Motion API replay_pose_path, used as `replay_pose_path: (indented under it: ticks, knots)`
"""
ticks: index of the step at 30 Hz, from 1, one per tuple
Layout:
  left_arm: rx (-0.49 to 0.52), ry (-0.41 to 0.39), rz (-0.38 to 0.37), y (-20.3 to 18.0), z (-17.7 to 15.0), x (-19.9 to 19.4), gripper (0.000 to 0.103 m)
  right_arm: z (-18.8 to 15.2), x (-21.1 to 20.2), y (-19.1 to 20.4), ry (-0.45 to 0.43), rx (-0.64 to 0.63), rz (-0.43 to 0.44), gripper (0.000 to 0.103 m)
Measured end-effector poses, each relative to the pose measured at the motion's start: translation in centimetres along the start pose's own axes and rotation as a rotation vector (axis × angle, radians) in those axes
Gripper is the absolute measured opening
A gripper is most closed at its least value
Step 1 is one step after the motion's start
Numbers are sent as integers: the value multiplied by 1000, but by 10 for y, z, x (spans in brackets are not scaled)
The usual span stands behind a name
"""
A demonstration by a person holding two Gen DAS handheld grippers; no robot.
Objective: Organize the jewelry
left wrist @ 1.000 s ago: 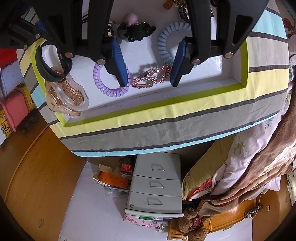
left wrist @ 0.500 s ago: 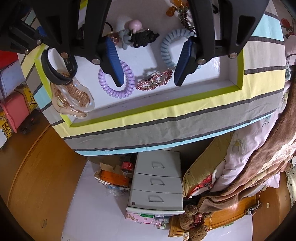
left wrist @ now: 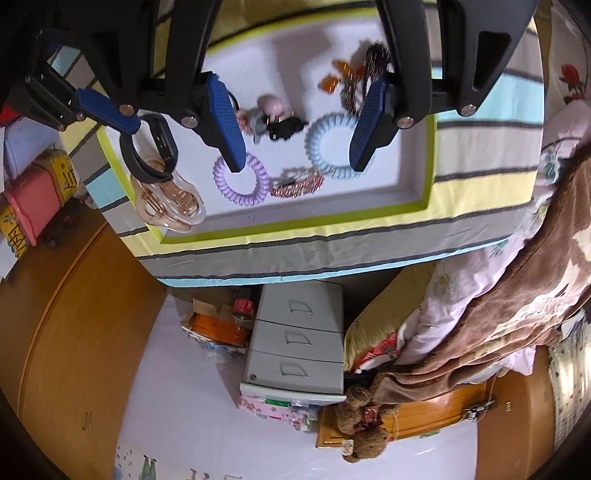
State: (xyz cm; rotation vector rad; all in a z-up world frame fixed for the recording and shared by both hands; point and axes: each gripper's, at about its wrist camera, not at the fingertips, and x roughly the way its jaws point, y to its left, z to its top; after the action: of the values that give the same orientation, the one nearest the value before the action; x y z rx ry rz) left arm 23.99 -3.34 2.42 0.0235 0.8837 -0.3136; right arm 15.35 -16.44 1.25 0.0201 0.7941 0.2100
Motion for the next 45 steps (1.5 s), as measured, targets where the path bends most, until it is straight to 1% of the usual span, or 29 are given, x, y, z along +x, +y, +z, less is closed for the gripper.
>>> replay_pose_path:
  ticks: [6, 10, 12, 13, 14, 20, 23, 28, 32, 36, 45]
  knots:
    - [-42, -23, 28, 5, -23, -25, 61, -7, -17, 1, -23, 11, -9, 30]
    - [-45, -39, 82, 3, -40, -42, 61, -17, -30, 0, -41, 29, -19, 32]
    - [-55, -48, 108, 2, -50, -50, 61, -20, -36, -2, -44, 35, -29, 37]
    - [-63, -54, 118, 1, -54, -54, 61, -22, -38, -2, -48, 36, -35, 43]
    - [-65, -62, 123, -1, -60, -59, 61, -24, -41, -3, -50, 38, -40, 46]
    - [-96, -67, 163, -9, -87, -73, 61, -38, -54, -6, -57, 58, -55, 47]
    - [-108, -61, 198, -14, -99, -77, 61, -44, -57, -8, -52, 72, -59, 47]
    - [-102, -65, 225, -22, -116, -83, 61, -53, -59, -6, -39, 77, -65, 47]
    - [-116, -80, 236, -28, -125, -89, 61, -59, -63, -5, -40, 82, -74, 47]
    - [-100, -86, 264, -33, -130, -92, 61, -60, -68, -3, -46, 81, -78, 47]
    - [-102, -102, 257, -37, -135, -99, 61, -62, -72, 4, -56, 71, -85, 47]
